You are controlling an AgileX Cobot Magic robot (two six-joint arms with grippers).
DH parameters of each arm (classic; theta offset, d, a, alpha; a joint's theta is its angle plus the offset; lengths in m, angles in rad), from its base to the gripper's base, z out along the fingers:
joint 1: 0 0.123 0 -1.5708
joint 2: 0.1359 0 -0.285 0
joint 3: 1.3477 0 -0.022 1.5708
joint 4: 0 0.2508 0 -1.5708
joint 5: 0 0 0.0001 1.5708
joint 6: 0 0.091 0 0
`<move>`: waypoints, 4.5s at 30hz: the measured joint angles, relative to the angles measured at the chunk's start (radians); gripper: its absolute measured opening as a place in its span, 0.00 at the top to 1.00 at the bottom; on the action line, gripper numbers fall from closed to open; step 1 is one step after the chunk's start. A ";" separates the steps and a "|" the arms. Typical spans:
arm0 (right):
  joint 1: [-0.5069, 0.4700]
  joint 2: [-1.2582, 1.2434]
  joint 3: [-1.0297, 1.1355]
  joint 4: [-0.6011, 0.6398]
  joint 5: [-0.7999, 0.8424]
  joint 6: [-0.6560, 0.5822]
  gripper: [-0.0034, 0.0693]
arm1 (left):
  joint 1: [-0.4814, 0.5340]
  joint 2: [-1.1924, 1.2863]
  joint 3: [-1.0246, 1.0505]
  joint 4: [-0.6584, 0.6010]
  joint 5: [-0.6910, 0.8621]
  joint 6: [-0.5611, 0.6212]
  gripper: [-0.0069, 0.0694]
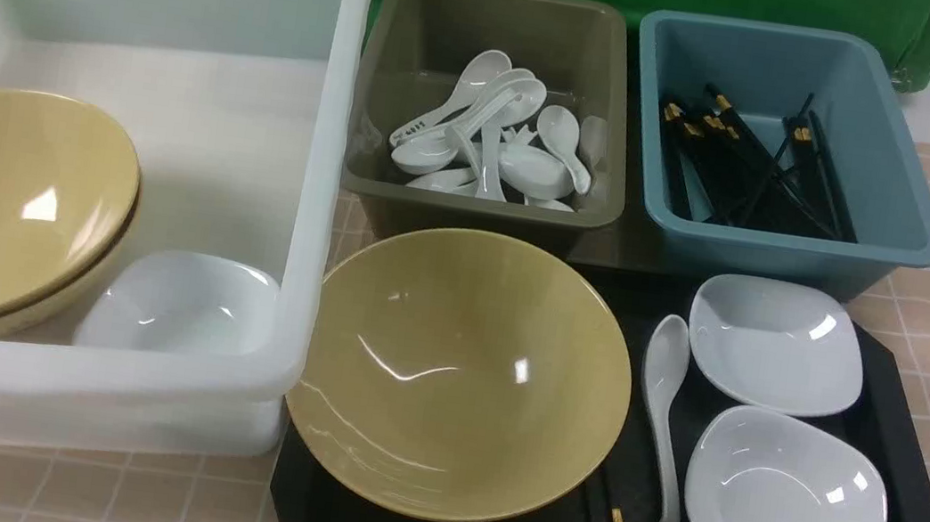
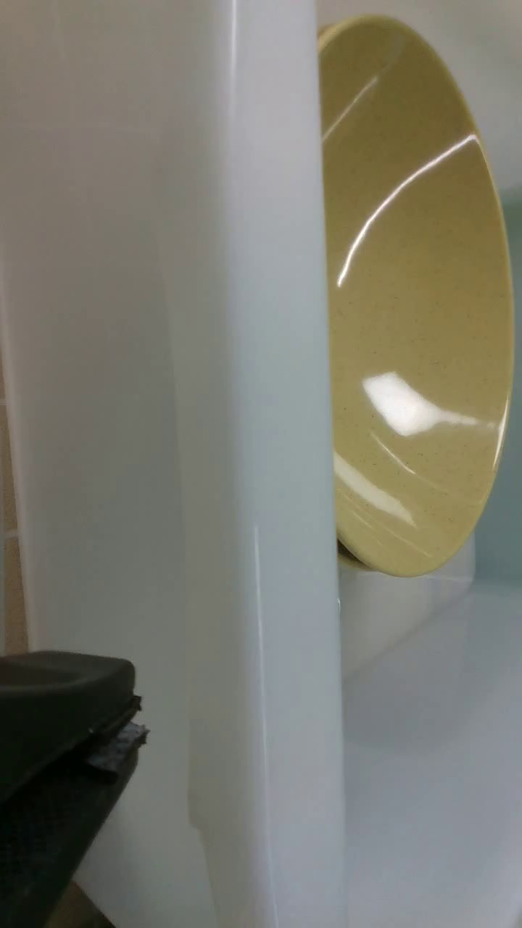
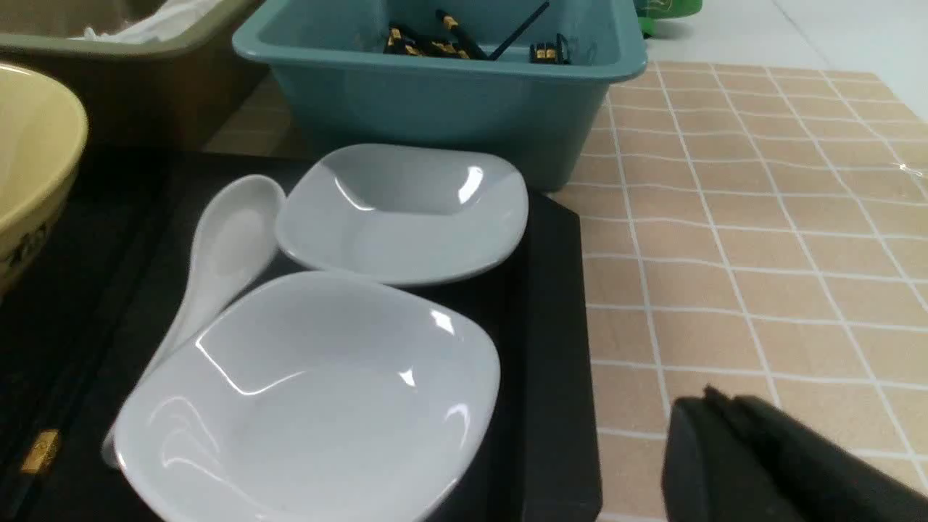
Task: On brown table put chopsticks spoon bowls plates into blue grey white boxes.
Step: 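Grasp the large bowl on the tray by its rim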
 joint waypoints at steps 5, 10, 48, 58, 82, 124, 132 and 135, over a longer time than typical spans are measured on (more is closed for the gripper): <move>0.000 0.000 0.000 0.000 0.000 0.000 0.86 | 0.000 0.000 0.000 0.000 0.000 0.000 0.92; 0.000 0.000 0.000 0.000 0.000 0.000 0.85 | 0.000 0.000 0.000 0.000 0.000 0.000 0.92; 0.001 0.000 0.000 0.000 0.000 0.000 0.81 | 0.000 0.000 0.000 -0.084 0.002 0.000 0.92; 0.001 0.000 0.000 0.000 -0.004 -0.008 0.79 | 0.000 0.000 0.000 -0.069 0.000 0.004 0.92; 0.001 0.000 -0.007 -0.001 -0.957 0.103 0.76 | 0.000 -0.001 -0.012 -0.141 -1.039 -0.135 0.92; 0.299 0.579 -0.397 -0.001 -0.010 -0.367 0.90 | -0.605 1.752 -1.465 -0.154 0.627 0.057 0.92; 0.299 0.579 -0.381 -0.001 -0.081 -0.366 0.90 | -0.752 1.942 -1.498 0.041 0.581 -0.024 0.92; 0.299 0.579 -0.381 -0.001 -0.083 -0.365 0.90 | -0.777 1.962 -1.499 -0.036 0.540 -0.017 0.92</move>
